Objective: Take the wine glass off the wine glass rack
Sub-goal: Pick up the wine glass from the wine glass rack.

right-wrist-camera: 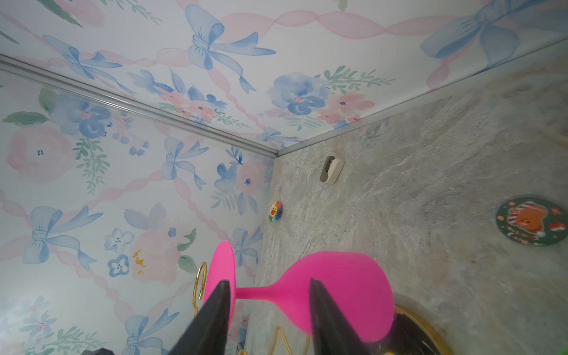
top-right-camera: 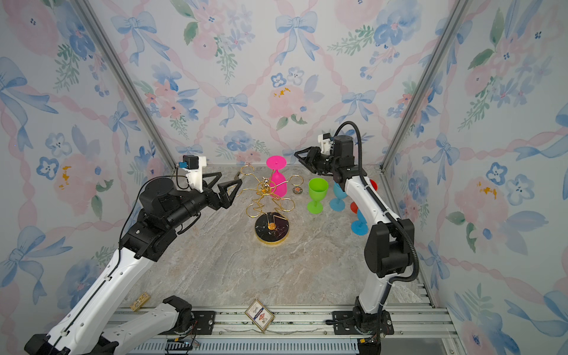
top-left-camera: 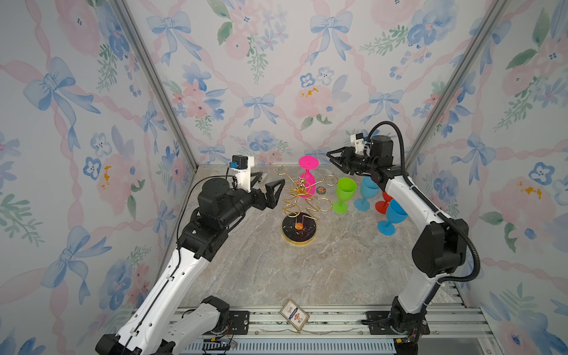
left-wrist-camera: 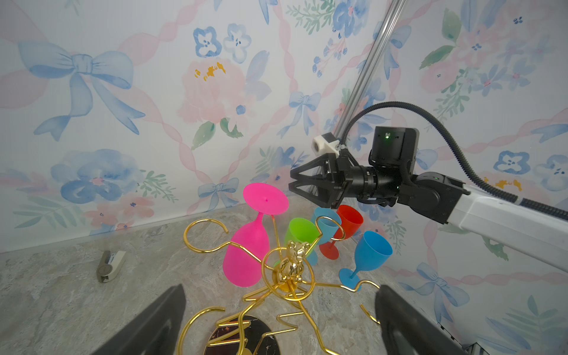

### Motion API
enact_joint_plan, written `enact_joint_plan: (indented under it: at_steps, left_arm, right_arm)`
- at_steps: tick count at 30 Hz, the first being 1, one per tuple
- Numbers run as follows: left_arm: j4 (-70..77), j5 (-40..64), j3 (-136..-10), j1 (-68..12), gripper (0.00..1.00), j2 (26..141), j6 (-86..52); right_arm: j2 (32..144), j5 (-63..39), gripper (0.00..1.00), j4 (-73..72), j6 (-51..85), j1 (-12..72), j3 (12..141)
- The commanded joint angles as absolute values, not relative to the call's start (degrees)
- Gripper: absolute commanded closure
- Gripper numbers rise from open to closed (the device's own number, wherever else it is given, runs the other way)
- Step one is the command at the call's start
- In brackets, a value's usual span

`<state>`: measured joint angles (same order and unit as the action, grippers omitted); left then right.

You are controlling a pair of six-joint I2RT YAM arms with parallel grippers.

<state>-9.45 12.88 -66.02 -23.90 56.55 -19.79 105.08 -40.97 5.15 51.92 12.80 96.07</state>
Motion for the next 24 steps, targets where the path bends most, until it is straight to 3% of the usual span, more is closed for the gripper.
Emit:
enact_joint_plan:
  at_steps: [1,24]
  left_arm:
    - [-9.4,13.1,-65.0,-23.2,0.02,55.3,-19.5]
    - [-11.1,13.2,-64.4,-21.9,0.02,52.3,-18.2]
  right_arm:
    - [107.0,-43.5,0.57,3.4,53.0,14.6,100.3]
    - [112.6,-49.8,0.71,22.3,41.6,15.6,110.1]
